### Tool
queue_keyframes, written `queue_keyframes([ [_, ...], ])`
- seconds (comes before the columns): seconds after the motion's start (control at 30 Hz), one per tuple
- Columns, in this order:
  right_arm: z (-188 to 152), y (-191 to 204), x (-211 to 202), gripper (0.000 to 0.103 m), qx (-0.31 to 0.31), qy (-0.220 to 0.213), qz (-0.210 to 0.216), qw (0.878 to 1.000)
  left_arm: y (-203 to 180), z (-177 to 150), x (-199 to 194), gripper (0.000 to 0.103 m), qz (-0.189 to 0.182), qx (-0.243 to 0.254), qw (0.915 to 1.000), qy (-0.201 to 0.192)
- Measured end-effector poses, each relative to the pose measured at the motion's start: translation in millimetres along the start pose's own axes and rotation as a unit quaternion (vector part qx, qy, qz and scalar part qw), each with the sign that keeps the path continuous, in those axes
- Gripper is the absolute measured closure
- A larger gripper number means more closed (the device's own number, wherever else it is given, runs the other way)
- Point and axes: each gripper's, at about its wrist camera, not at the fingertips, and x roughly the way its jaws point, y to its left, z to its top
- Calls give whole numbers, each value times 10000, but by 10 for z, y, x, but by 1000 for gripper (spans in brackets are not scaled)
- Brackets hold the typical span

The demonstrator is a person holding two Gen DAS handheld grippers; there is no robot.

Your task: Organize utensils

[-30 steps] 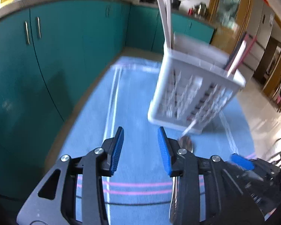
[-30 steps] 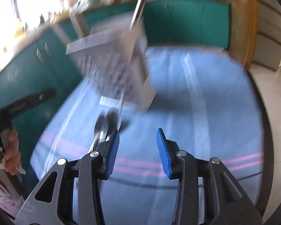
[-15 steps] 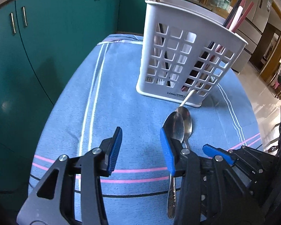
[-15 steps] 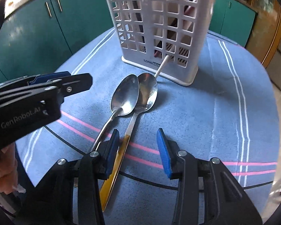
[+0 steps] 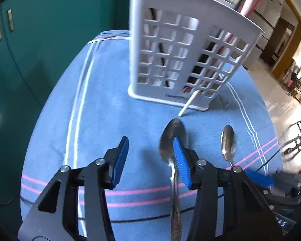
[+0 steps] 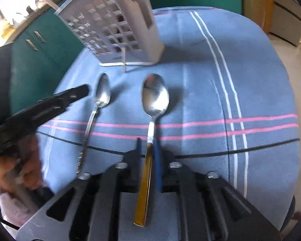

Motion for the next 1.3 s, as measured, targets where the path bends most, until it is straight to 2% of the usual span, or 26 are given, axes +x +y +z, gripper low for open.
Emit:
queue_keyframes([
  [0.07,98,-30,-41,62,-199,-295,-177,9992,-54,52,68,55,-123,155,9998,37],
  [0.13,271,-138,4,62,-290,-431,129,9986,-82,91,118,55,-272,267,9992,76],
  [0.2,402,-220,73,62,-339,-425,521,9972,-89,122,158,56,-403,339,9986,97],
  [0.33,606,-350,253,62,-492,-249,669,9962,-51,180,255,58,-743,338,9964,228],
  [0.4,640,-428,321,62,-450,-134,893,9949,-18,191,316,77,-805,267,9958,336],
  [0.47,633,-469,355,62,-414,-26,1049,9936,15,197,362,80,-851,181,9955,381],
  [0.5,640,-480,376,64,-391,-7,1079,9934,19,197,366,83,-857,175,9954,386],
  [0.57,569,-520,413,75,-363,73,1244,9915,19,192,360,91,-887,180,9951,405],
  [0.6,560,-522,418,85,-366,99,1330,9904,17,187,357,94,-902,176,9949,410],
  [0.63,547,-536,439,91,-370,112,1384,9896,17,184,355,95,-901,172,9950,404],
  [0.77,515,-553,397,97,-342,75,1491,9882,34,173,328,96,-916,122,9950,379],
  [0.97,453,-553,201,99,-407,-106,1334,9902,39,183,161,101,-807,103,9965,200],
  [1.17,496,-478,-278,99,-638,-758,834,9916,99,250,-212,103,-657,-39,9974,-299],
  [1.3,516,-392,-553,99,-783,-1178,563,9883,88,286,-385,103,-652,95,9967,-474],
])
